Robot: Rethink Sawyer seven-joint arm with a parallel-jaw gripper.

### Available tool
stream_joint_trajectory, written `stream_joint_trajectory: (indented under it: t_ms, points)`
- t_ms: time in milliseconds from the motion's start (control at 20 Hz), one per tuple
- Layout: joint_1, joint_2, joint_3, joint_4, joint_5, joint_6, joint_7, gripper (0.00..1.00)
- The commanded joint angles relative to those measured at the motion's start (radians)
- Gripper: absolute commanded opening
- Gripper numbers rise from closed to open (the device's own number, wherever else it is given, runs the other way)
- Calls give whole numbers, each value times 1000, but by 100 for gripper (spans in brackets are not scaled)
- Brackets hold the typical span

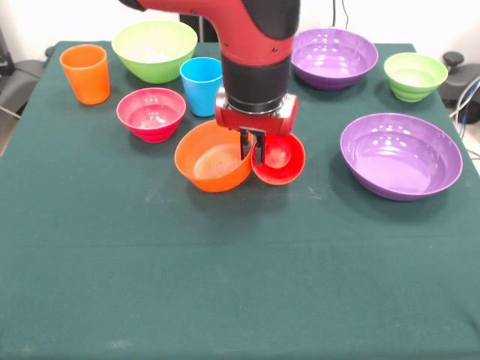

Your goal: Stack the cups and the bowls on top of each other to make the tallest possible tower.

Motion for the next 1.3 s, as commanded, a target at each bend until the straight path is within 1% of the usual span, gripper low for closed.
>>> stream_joint_trajectory:
  t_ms: [50, 400, 650, 1250, 1300]
  points:
    - [-18, 72, 132, -102, -73, 68, -128, 0]
    - [-20, 77, 135, -118, -86, 65, -126, 0]
    - [-26, 67, 141, -97, -96, 46, -127, 0]
    - [-39, 67, 157, -100, -118, 44, -117, 0]
    - [-41, 67, 158, -99, -118, 43, -113, 100]
